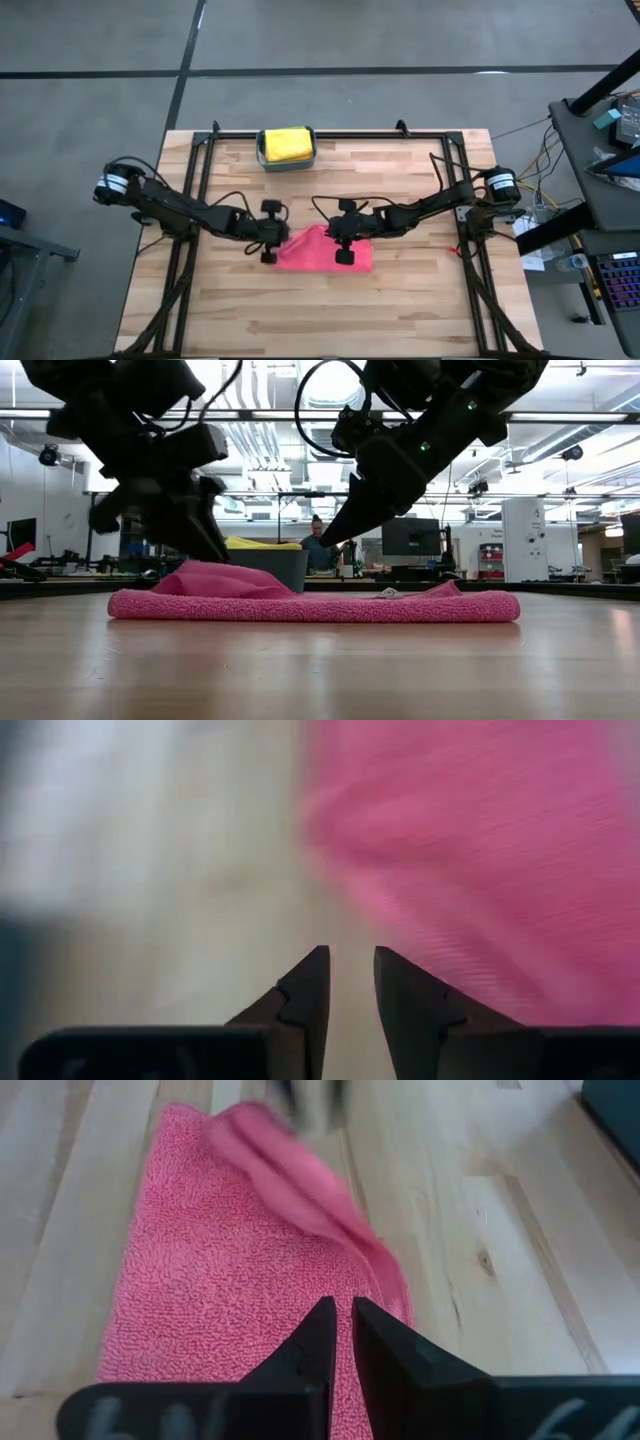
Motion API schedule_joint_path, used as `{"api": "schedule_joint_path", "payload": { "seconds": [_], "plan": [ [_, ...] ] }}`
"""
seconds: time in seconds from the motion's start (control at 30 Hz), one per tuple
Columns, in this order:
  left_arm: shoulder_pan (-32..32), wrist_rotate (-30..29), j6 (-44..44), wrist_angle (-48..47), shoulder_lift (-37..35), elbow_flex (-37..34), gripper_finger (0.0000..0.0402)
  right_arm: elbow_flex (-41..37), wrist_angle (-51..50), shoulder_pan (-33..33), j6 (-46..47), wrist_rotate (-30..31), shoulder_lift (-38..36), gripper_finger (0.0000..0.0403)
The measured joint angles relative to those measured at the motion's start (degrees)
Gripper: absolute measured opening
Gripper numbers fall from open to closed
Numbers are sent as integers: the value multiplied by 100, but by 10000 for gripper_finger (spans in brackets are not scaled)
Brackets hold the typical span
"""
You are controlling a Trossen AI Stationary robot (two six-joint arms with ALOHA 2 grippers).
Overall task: Fold microfiber towels
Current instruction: Fold the pink towel
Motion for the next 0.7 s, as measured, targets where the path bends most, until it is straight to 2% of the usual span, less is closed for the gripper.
{"api": "schedule_joint_path", "payload": {
  "seconds": [0.13, 0.2, 0.27, 0.4, 0.47, 0.57, 0.7],
  "plan": [
    [11, -2093, 68, -575, -377, 8, 67, 0, -1, 0, 9, 0, 1, 28],
    [7, -2318, 78, -643, -628, -7, 67, 0, -1, 0, 36, 1, 1, 28],
    [6, -1751, 78, -612, -858, -13, 67, 0, -1, 0, 24, 0, 2, 28],
    [2, 345, -149, -593, -1138, -50, 67, 0, 1, 0, -1, 2, 2, 28],
    [0, 1183, -392, -599, -1175, -94, 67, 0, 1, 0, -3, 2, 2, 28],
    [-44, 1769, -713, -558, -1103, -183, 67, 0, 1, 0, -1, 0, 2, 28],
    [-101, 1953, -850, -561, -771, -243, 67, 0, 1, 0, -1, 0, 2, 28]
  ]
}}
